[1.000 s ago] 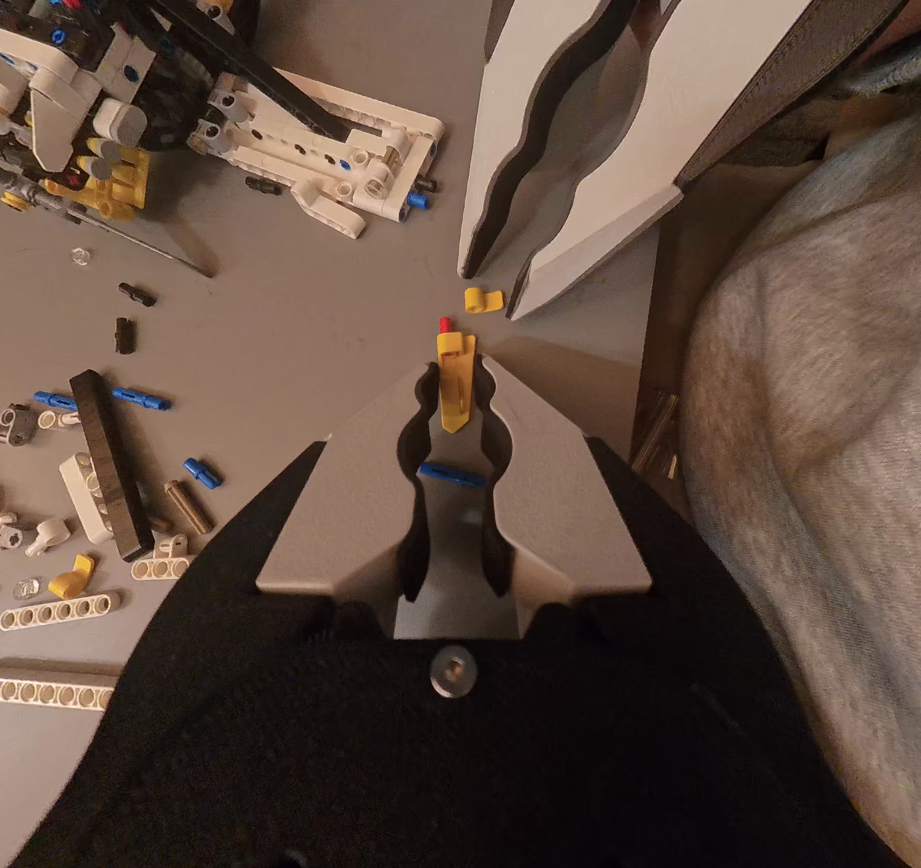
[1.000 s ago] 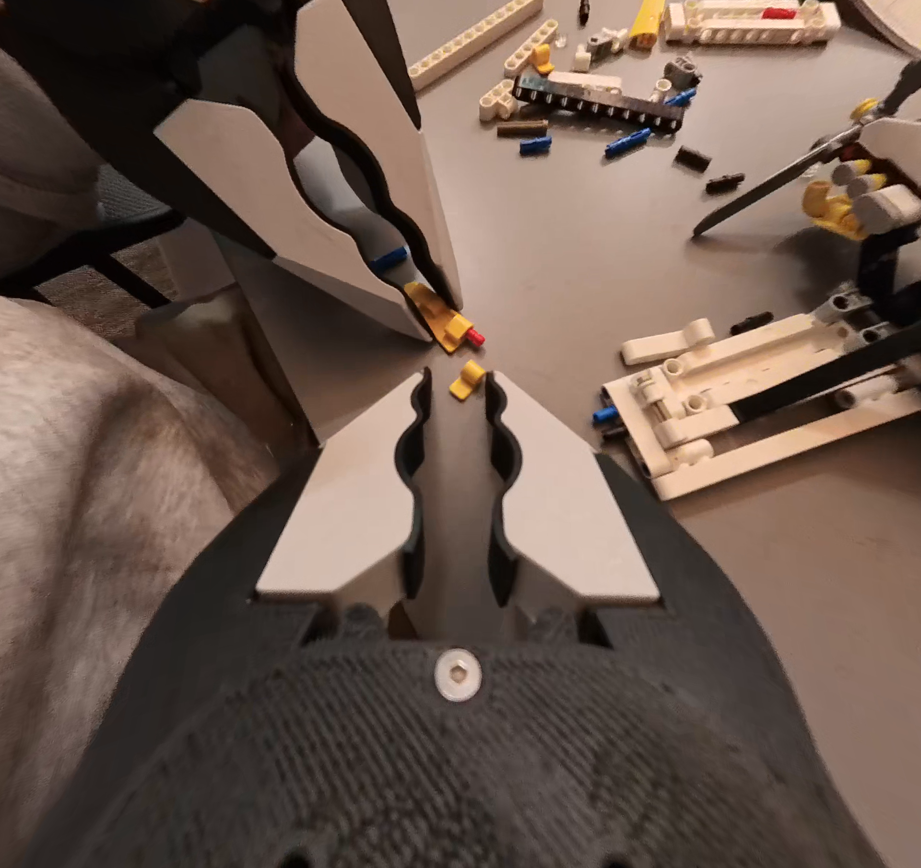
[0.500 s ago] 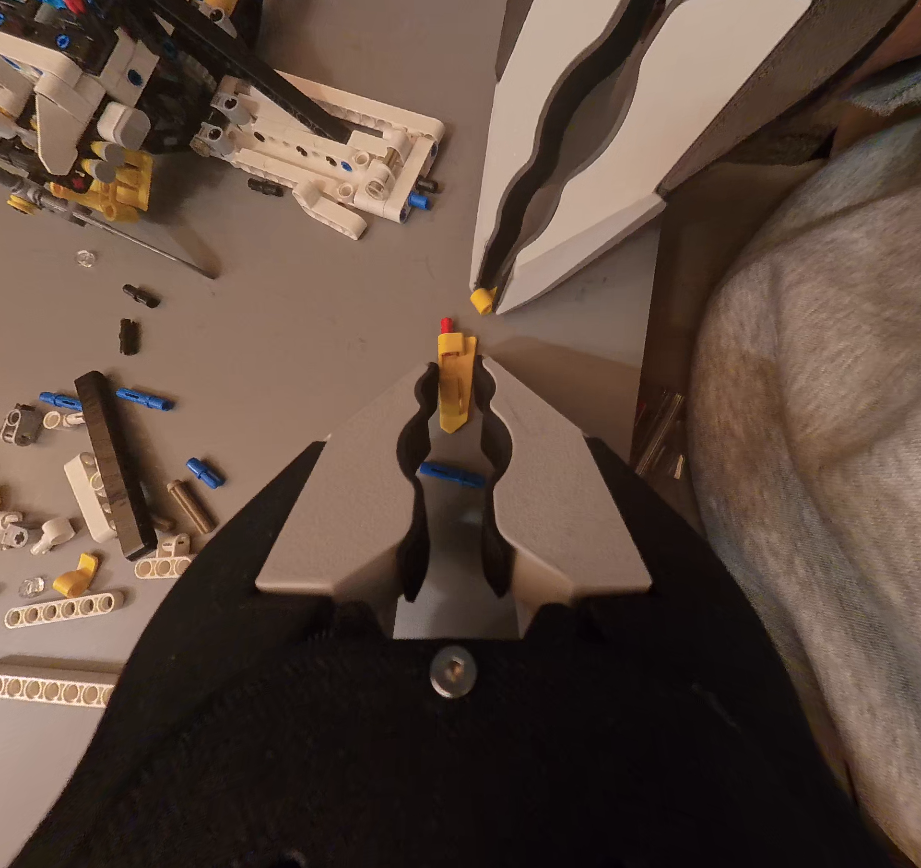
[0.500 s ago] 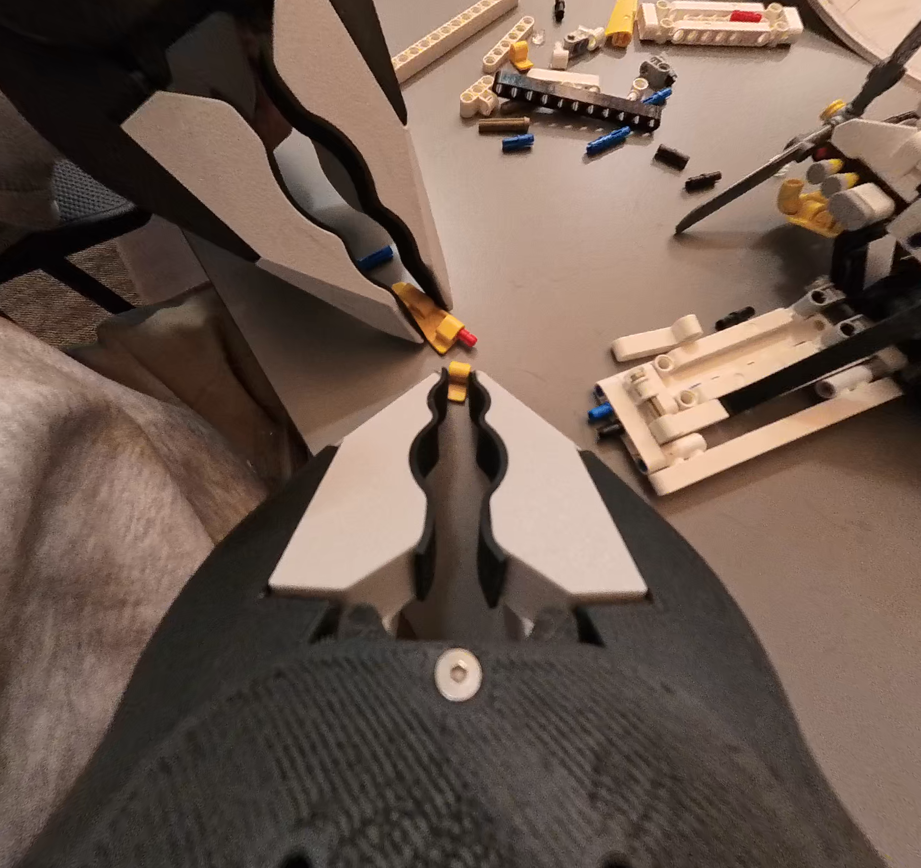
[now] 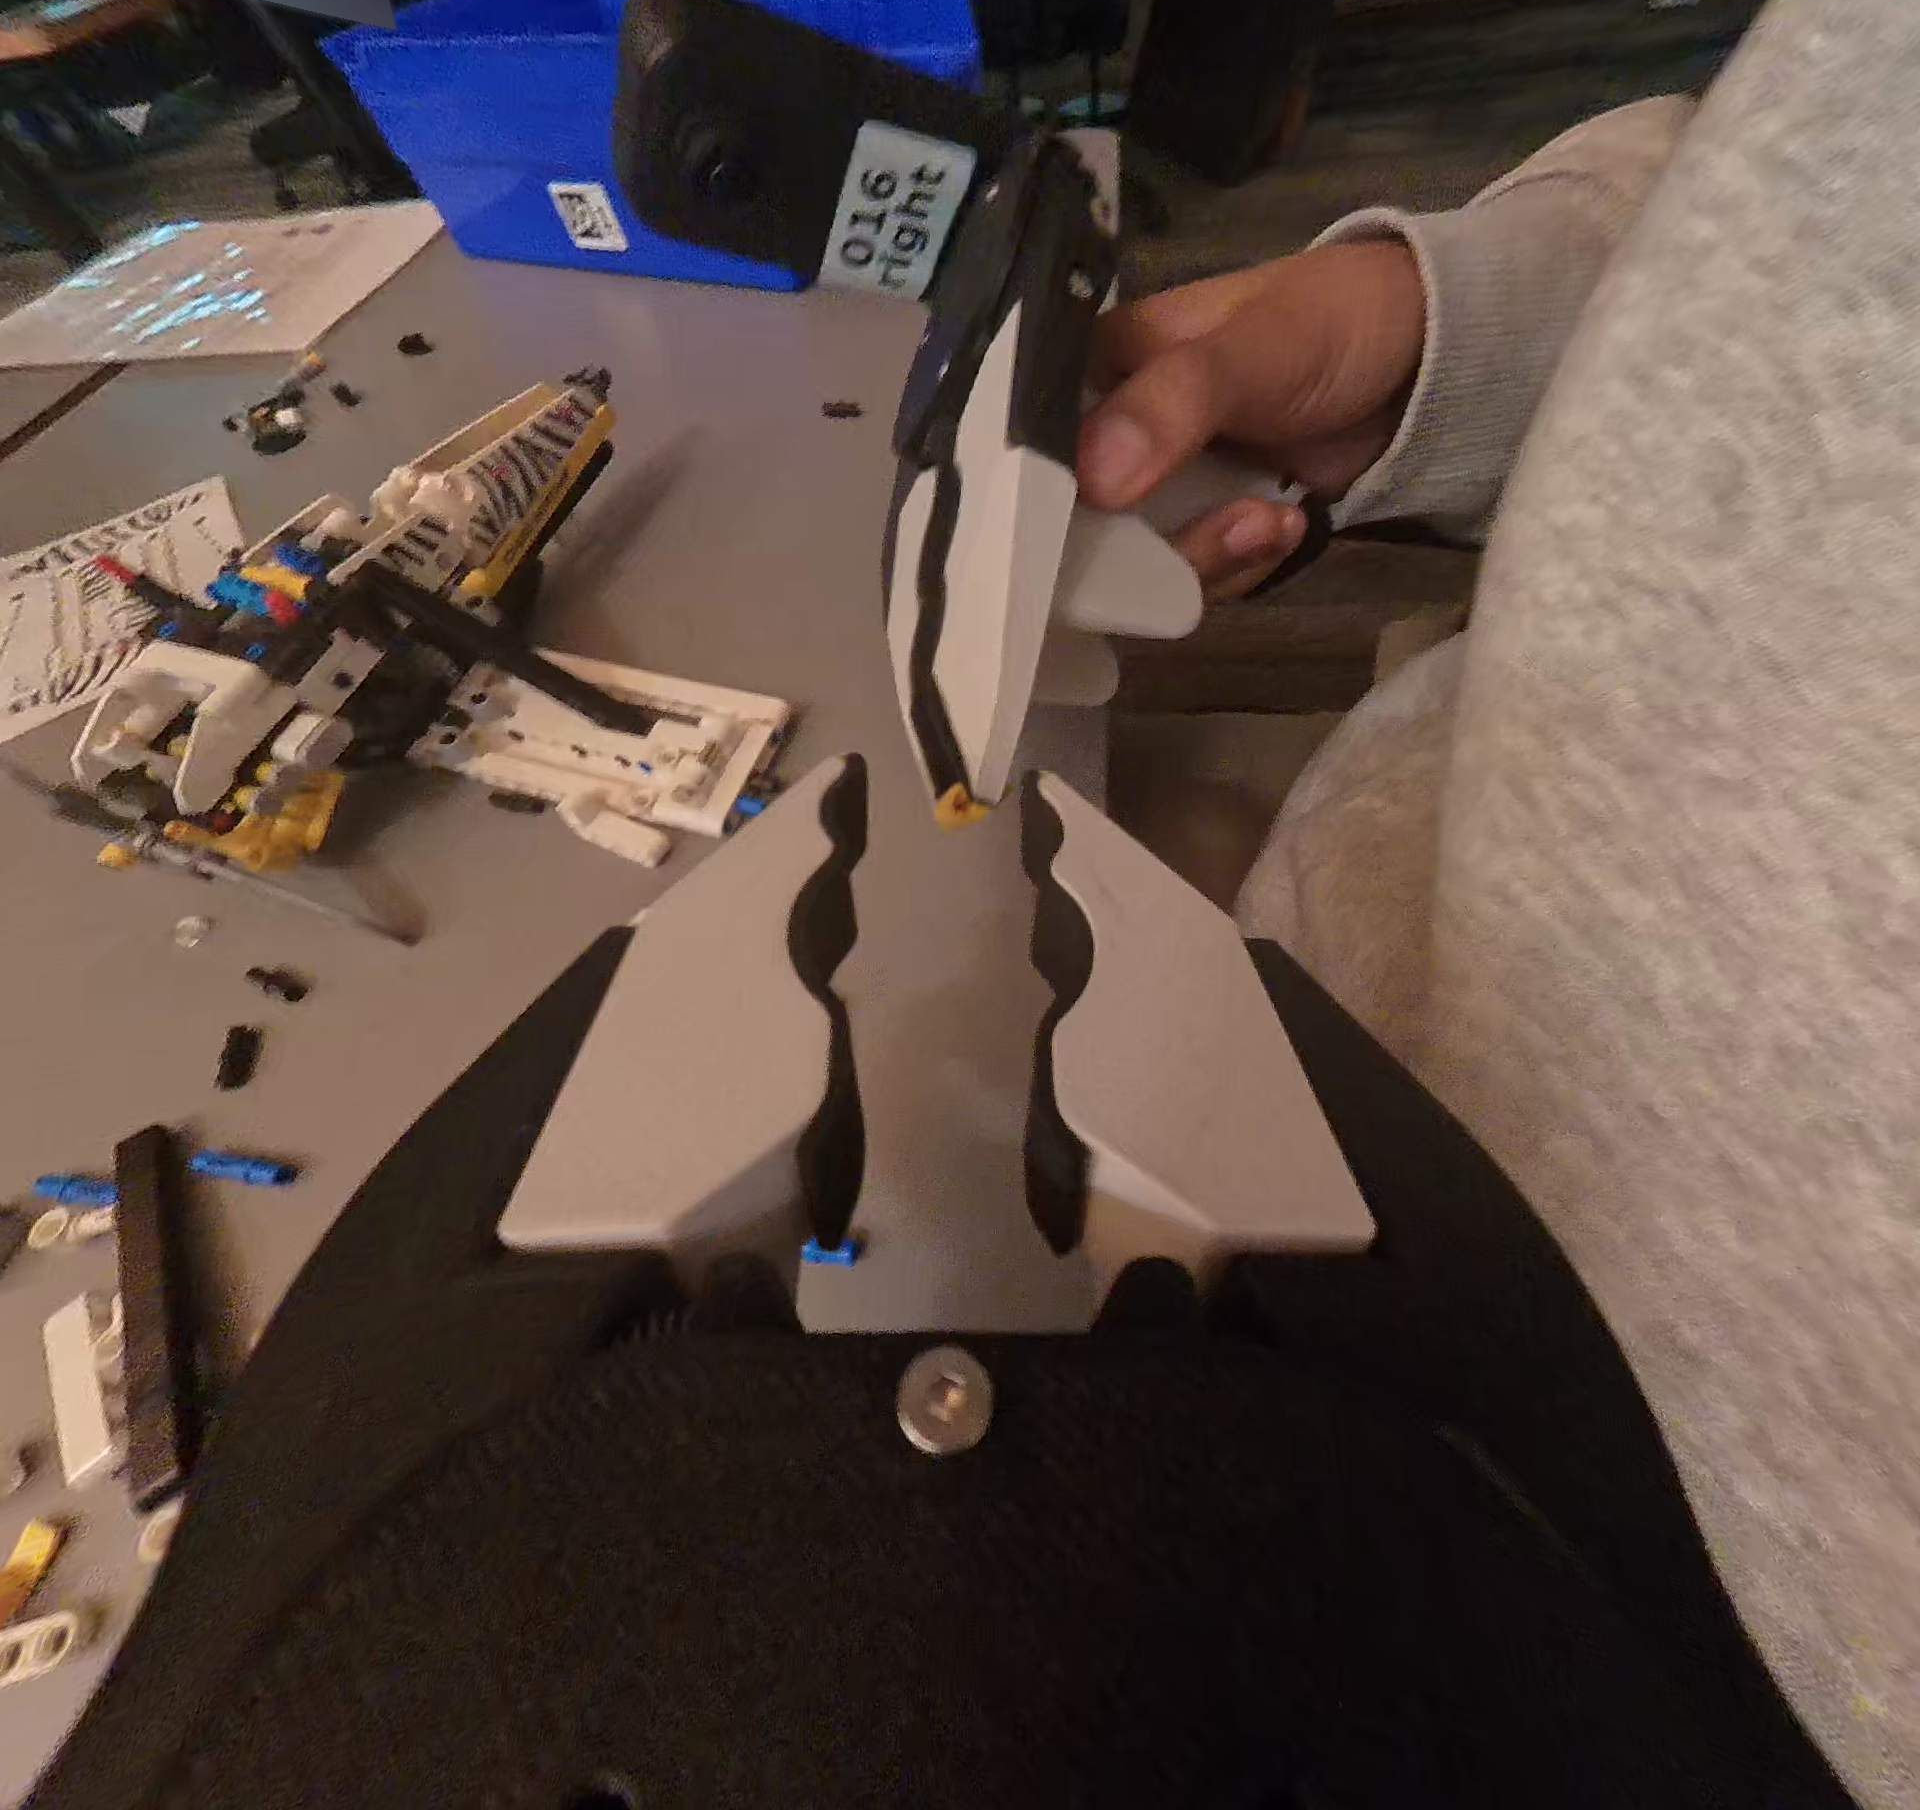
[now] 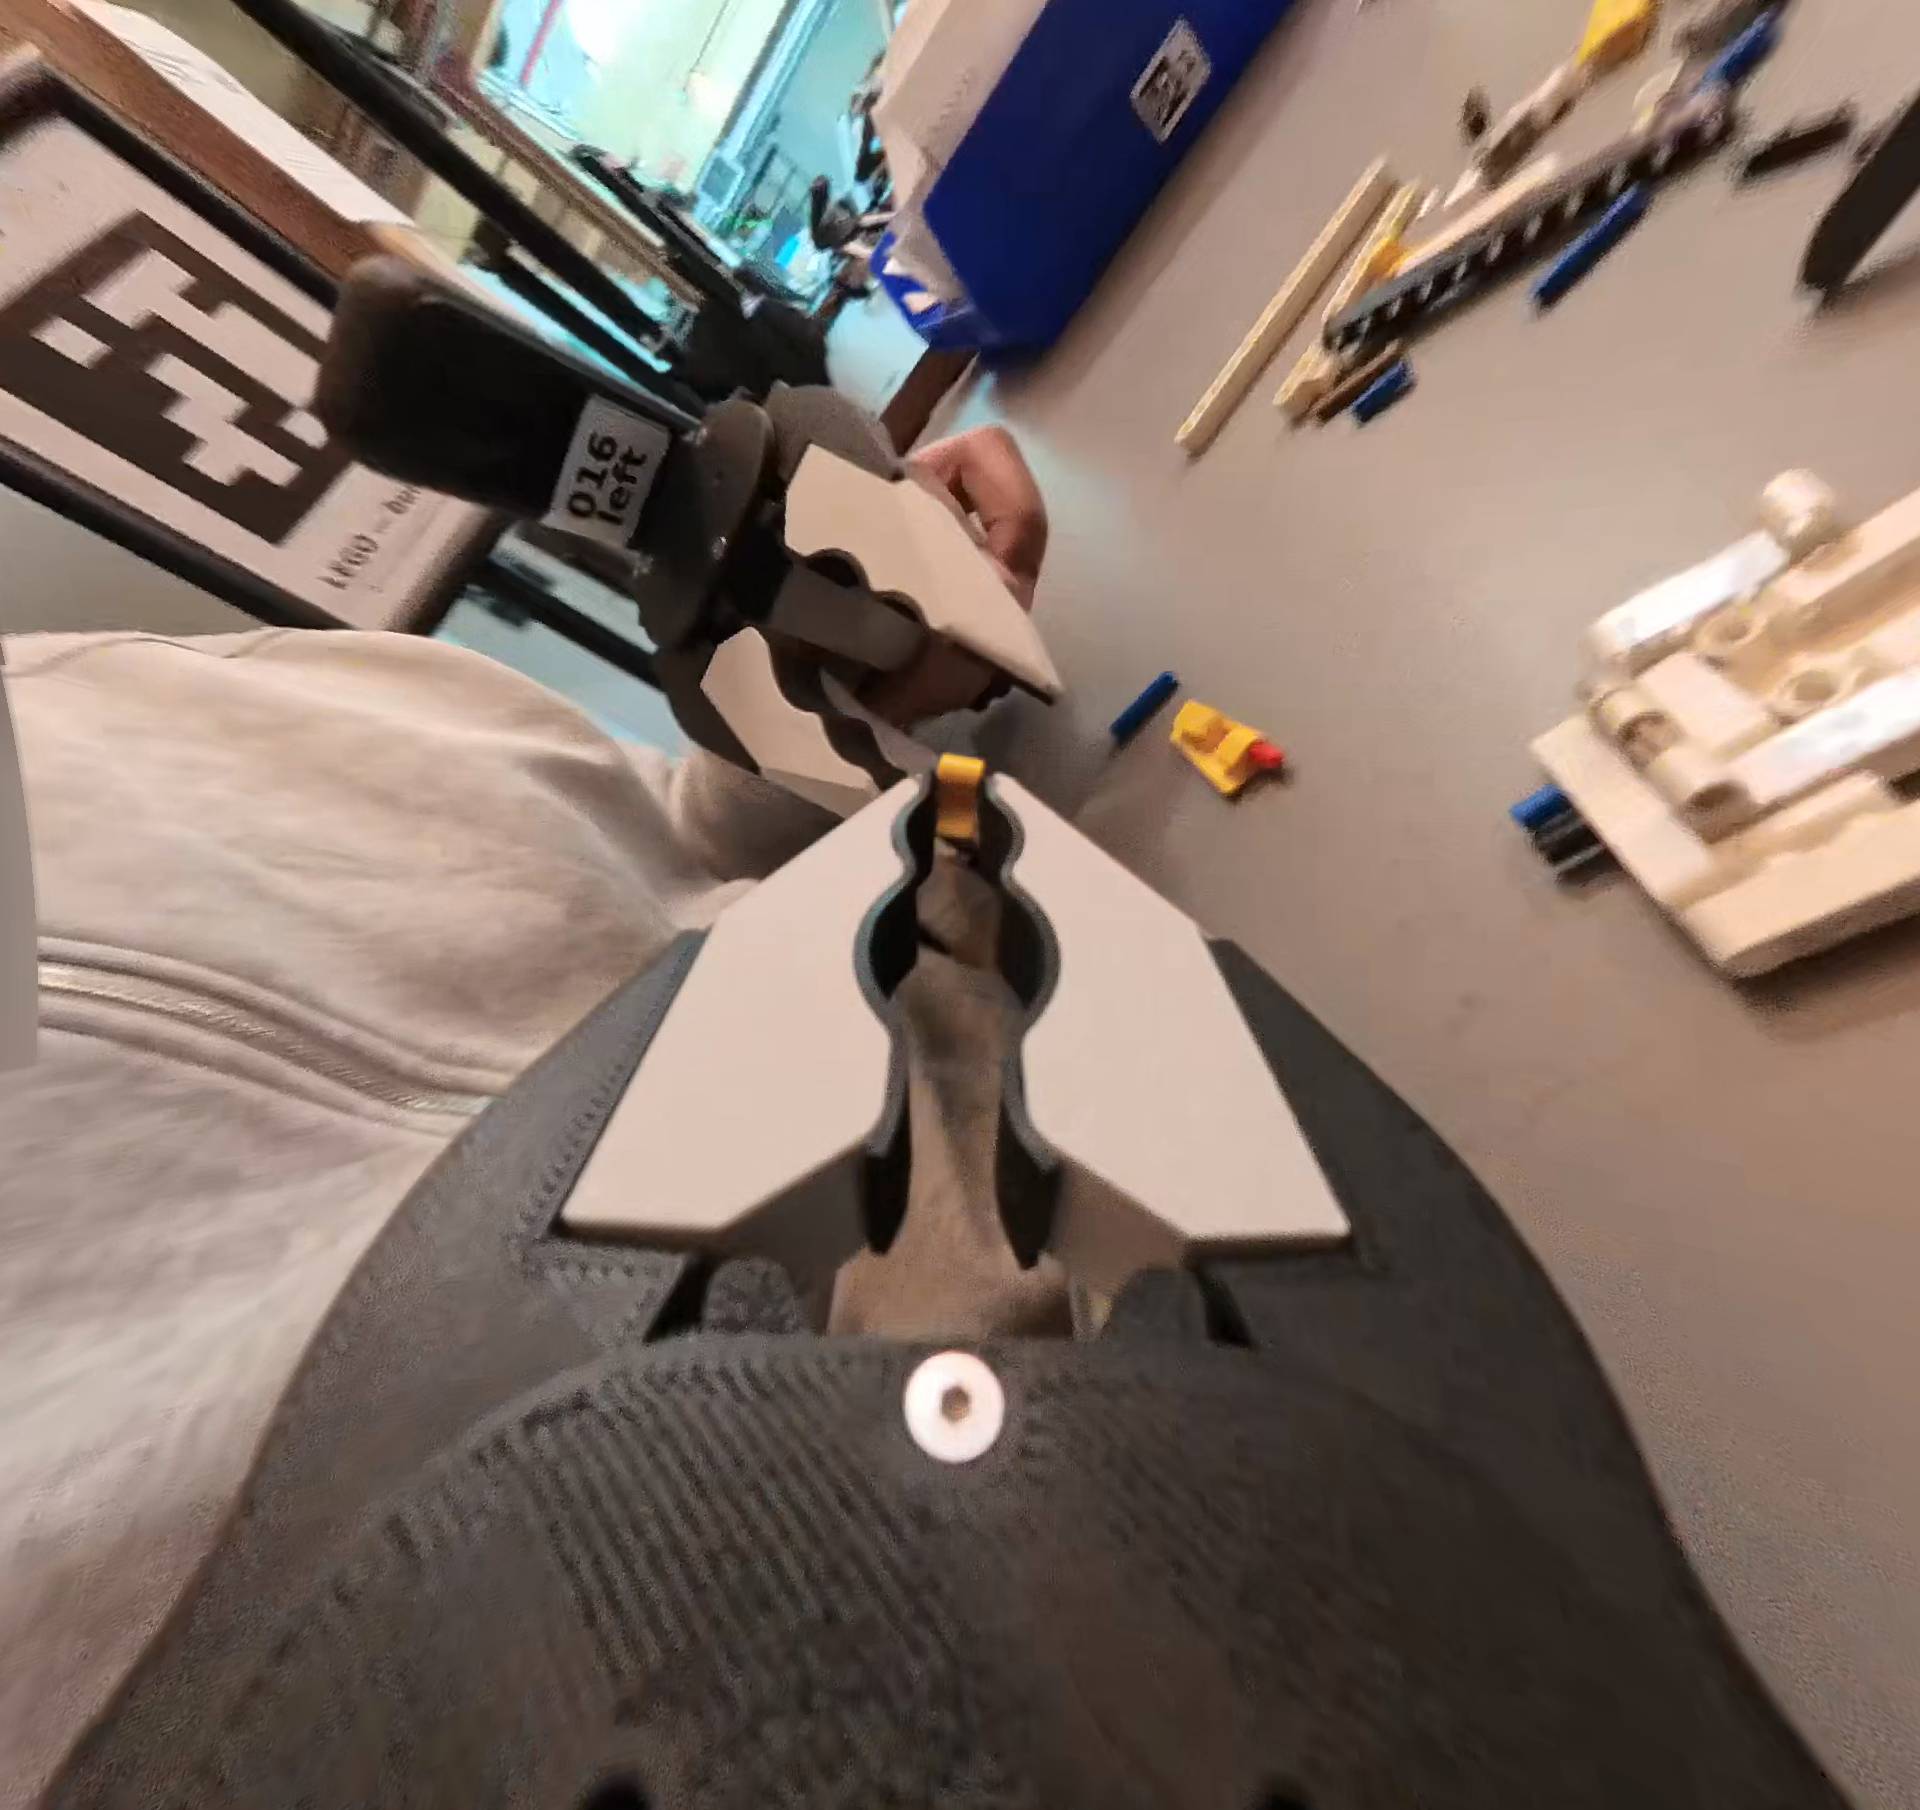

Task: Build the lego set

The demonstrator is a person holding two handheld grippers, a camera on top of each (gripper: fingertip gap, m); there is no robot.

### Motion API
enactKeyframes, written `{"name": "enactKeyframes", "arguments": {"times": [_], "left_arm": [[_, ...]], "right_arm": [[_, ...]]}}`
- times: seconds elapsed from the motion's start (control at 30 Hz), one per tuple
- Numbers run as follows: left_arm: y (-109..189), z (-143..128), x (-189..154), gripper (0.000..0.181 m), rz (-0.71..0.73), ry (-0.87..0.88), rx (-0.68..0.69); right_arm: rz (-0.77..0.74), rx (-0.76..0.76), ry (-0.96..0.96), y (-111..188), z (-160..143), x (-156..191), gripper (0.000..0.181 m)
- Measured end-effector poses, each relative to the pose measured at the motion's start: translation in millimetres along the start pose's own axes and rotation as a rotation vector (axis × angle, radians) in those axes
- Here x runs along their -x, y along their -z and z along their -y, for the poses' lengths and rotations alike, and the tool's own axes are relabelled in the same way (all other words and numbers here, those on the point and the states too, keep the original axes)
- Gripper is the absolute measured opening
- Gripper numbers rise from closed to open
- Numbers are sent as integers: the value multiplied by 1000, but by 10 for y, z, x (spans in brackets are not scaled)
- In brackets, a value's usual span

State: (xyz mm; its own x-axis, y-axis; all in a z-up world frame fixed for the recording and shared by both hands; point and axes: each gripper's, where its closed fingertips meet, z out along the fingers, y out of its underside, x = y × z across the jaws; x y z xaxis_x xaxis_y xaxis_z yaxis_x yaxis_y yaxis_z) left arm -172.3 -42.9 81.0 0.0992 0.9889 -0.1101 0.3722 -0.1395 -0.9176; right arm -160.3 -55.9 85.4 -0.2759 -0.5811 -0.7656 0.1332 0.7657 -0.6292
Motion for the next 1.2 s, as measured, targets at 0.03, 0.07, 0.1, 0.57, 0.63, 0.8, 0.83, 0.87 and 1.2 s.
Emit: {"name": "enactKeyframes", "arguments": {"times": [0.03, 0.07, 0.1, 0.57, 0.63, 0.8, 0.83, 0.87, 1.2], "left_arm": [[-8, 28, -37, 18, -10, -9, -5], [-11, 46, -66, 14, -17, -25, -9], [-10, 61, -77, 10, -16, -35, -15], [-43, -25, -222, 8, -100, -51, 14], [-52, -16, -224, 7, -104, -52, 11], [-103, -50, -169, 6, -75, -43, 31], [-112, -55, -158, 6, -67, -42, 30], [-122, -59, -143, 6, -57, -40, 30], [-155, -125, -134, 14, -37, -58, 77]], "right_arm": [[18, 25, -44, 4, -39, -5, 5], [21, 56, -70, -4, -88, -18, 6], [27, 77, -80, -18, -125, -11, 6], [146, 176, -230, 3, -261, 45, 6], [145, 200, -237, 21, -285, 36, 6], [172, 212, -265, 51, -289, 33, 6], [166, 207, -264, 55, -284, 15, 6], [152, 203, -258, 56, -281, -10, 6], [60, 189, -205, 87, -264, -142, 6]]}}
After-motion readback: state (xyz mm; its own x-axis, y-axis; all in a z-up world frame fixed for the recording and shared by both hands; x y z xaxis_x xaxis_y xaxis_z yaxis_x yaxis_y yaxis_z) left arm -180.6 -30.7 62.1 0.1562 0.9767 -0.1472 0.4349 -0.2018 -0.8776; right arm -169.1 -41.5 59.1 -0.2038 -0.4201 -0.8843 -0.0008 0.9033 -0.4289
